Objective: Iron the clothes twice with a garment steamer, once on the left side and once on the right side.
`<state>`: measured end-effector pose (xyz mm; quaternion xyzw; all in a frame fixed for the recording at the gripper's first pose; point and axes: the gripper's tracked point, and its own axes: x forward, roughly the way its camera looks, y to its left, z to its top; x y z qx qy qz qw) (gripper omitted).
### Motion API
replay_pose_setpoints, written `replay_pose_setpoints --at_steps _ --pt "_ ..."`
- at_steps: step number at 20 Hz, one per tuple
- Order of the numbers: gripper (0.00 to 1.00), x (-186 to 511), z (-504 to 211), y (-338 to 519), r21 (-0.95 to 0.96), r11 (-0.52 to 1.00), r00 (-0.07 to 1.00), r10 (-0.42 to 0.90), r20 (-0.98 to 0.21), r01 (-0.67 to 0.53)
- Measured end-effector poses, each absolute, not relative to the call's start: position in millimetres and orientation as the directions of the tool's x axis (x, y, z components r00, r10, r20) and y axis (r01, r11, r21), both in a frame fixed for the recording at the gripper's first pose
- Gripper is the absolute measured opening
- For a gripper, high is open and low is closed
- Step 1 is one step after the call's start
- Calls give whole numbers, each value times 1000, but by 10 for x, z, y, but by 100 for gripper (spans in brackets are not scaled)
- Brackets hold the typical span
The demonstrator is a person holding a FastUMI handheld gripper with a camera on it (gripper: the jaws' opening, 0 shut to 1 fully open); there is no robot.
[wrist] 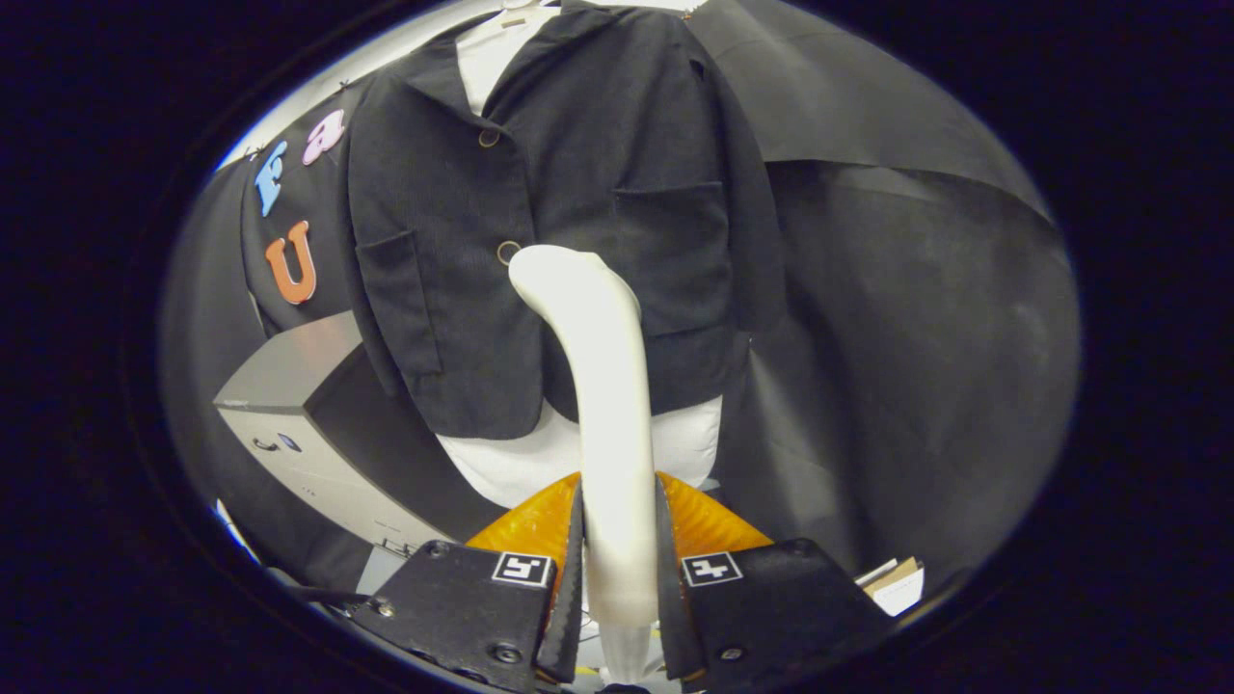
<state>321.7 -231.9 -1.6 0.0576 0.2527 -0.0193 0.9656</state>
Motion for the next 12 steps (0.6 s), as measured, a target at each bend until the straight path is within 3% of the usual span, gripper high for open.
replay_pose_setpoints --at_steps 12 --pt "36 3227 -159 -2283 142 986 858 0 -514 86"
